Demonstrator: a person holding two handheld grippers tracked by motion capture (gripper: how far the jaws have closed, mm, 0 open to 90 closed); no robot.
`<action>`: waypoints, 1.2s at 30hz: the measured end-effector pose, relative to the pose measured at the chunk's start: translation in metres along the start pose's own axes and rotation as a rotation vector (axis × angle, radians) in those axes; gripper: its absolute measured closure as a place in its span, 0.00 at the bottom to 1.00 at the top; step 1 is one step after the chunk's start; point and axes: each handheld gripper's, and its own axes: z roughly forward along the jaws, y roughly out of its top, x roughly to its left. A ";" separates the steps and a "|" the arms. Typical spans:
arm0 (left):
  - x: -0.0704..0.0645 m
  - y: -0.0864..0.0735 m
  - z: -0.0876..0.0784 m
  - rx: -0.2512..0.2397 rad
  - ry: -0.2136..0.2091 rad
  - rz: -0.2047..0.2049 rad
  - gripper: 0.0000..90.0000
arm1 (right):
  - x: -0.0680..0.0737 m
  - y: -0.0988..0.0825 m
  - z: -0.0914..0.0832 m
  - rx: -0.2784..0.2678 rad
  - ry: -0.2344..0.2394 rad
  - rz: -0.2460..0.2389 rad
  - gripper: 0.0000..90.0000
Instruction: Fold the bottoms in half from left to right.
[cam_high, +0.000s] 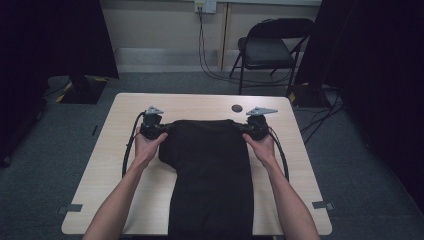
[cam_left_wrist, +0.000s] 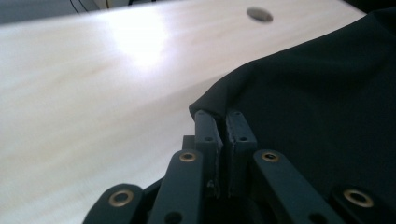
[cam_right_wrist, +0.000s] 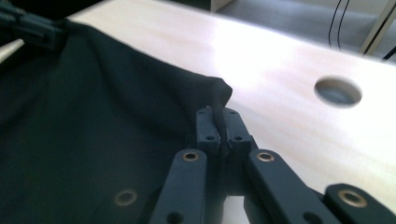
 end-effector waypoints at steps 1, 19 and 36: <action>0.000 0.004 -0.001 -0.007 0.008 0.005 0.95 | 0.000 0.006 0.000 -0.011 0.005 -0.006 0.98; 0.010 0.057 -0.011 -0.071 0.028 0.038 0.96 | 0.003 0.066 0.002 -0.070 -0.037 -0.049 0.99; -0.015 0.037 -0.031 -0.180 -0.088 0.068 0.96 | -0.003 0.057 -0.031 -0.135 -0.006 -0.028 0.99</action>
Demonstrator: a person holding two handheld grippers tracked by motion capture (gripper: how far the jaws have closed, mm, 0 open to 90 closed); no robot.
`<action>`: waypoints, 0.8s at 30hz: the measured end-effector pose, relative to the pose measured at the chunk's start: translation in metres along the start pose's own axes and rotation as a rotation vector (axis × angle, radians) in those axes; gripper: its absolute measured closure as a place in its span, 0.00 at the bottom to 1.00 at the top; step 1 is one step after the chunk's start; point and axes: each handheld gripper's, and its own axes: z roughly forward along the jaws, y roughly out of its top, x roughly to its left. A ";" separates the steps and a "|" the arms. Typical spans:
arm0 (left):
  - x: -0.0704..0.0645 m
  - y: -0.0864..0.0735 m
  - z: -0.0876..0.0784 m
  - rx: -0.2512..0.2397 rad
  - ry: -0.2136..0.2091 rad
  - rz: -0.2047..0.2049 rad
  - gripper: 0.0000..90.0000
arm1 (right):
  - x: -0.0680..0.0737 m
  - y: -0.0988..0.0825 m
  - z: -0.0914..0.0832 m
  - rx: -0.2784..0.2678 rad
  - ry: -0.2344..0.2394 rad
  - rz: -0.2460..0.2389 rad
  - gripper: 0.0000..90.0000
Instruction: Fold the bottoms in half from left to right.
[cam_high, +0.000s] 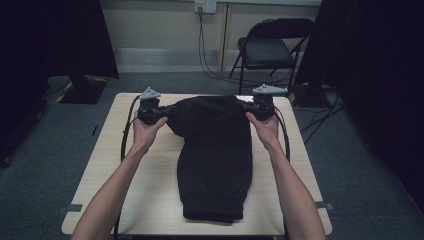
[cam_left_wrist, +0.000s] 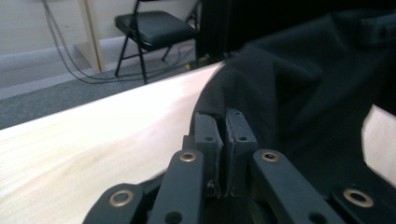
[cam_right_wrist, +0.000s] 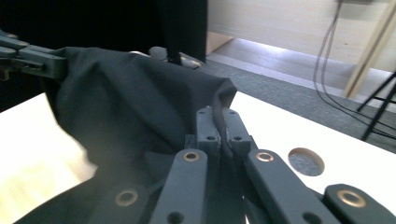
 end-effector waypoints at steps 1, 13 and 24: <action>-0.003 -0.001 -0.004 -0.010 -0.006 0.002 0.96 | 0.002 -0.003 -0.004 -0.006 0.003 0.008 0.99; -0.061 -0.013 -0.056 -0.046 -0.064 0.103 0.95 | 0.049 -0.024 -0.063 -0.051 0.070 -0.031 0.99; -0.090 -0.059 -0.094 -0.058 -0.129 0.120 0.95 | 0.084 -0.061 -0.102 -0.005 0.104 -0.063 0.99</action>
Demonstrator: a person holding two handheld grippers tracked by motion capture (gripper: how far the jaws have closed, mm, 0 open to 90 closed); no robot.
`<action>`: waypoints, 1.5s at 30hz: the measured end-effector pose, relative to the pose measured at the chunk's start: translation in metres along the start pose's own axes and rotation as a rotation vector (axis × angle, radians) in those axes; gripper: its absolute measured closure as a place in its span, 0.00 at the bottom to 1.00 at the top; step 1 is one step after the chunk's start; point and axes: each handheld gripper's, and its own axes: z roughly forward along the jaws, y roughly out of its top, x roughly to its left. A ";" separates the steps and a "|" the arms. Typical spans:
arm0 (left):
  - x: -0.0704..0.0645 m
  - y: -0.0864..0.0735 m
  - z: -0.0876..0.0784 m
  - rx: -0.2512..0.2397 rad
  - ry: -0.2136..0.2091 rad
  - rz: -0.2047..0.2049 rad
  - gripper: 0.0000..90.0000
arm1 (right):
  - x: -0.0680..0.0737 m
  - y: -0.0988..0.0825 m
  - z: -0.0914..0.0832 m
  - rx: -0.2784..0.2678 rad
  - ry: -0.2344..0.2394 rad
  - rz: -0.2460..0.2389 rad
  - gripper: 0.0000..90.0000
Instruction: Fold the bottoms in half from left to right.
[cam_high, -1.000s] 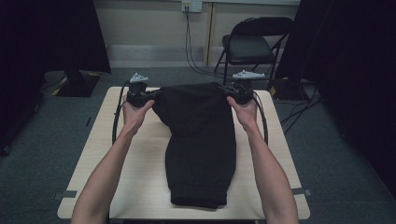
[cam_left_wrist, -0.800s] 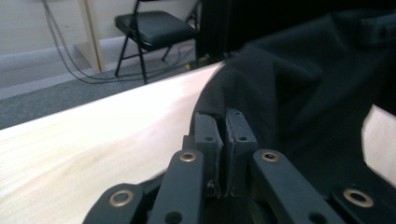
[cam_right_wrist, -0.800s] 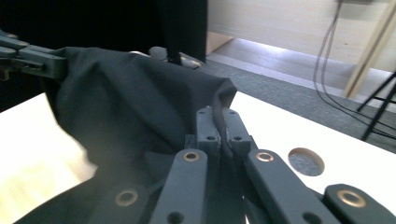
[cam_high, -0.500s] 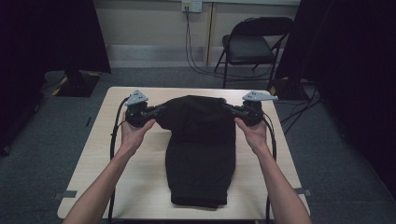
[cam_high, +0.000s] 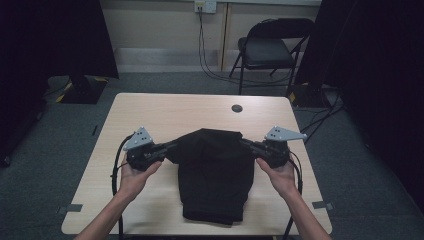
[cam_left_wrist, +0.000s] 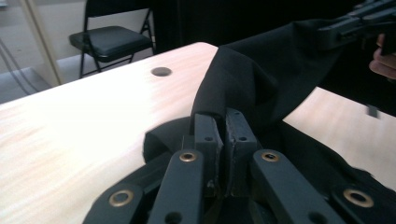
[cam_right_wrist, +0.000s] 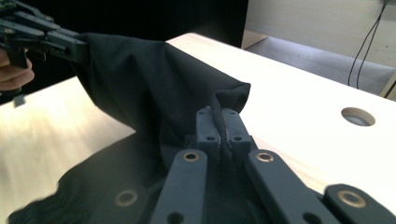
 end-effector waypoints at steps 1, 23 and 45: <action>-0.004 -0.002 -0.004 -0.002 -0.002 0.016 0.95 | 0.003 -0.002 -0.004 -0.003 -0.003 -0.007 0.98; -0.033 -0.048 -0.018 0.109 -0.134 -0.035 0.76 | 0.022 -0.086 -0.038 0.084 0.073 0.109 0.64; -0.041 -0.081 0.052 0.456 -0.080 -0.034 0.41 | 0.074 -0.110 0.027 0.397 0.206 -0.007 0.66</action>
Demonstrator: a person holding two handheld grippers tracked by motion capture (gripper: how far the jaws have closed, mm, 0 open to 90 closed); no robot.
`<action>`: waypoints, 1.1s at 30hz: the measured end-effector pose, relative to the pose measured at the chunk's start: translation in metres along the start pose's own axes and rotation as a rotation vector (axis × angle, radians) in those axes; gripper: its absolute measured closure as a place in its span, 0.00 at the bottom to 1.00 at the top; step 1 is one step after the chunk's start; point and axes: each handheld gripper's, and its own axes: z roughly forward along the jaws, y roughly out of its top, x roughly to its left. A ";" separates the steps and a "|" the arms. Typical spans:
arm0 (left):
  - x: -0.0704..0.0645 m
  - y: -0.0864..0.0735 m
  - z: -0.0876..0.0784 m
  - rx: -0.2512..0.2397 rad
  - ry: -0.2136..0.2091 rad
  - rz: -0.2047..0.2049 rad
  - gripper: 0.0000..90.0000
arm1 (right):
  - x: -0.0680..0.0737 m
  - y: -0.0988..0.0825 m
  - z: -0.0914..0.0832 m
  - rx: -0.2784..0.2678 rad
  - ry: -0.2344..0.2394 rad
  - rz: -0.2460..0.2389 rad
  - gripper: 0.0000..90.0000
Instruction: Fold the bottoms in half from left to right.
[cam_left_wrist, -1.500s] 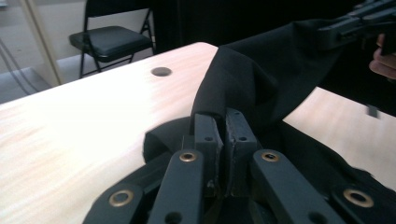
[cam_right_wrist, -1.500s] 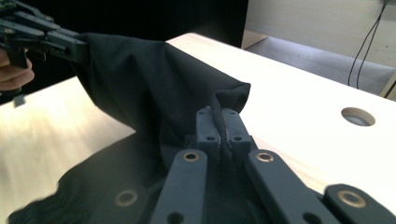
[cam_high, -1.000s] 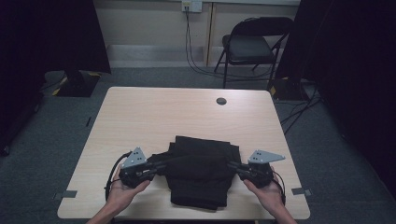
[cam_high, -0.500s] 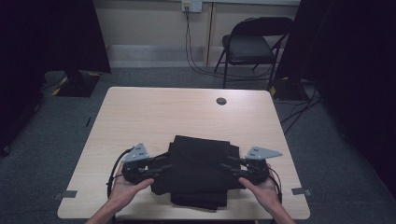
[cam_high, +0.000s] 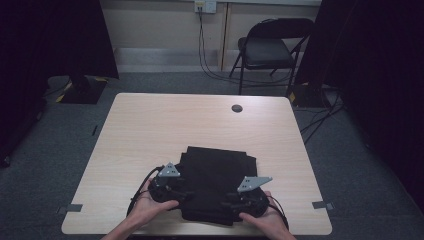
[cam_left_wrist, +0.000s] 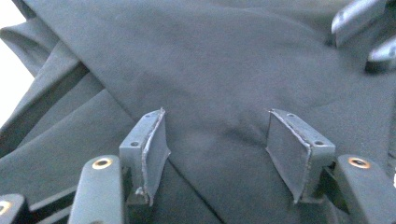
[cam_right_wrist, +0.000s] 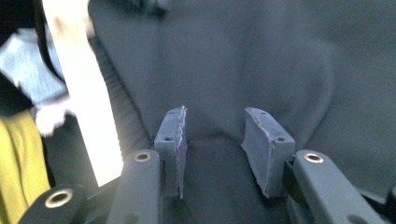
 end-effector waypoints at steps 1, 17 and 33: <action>-0.002 0.000 0.000 0.003 0.010 0.015 0.41 | 0.001 -0.001 0.003 0.012 0.014 -0.001 0.66; 0.005 0.019 0.022 -0.027 -0.016 0.010 0.55 | -0.069 0.028 0.017 -0.077 -0.155 0.076 0.63; 0.000 0.023 0.027 -0.006 -0.011 0.083 0.49 | -0.053 0.003 0.006 0.032 -0.224 0.031 0.53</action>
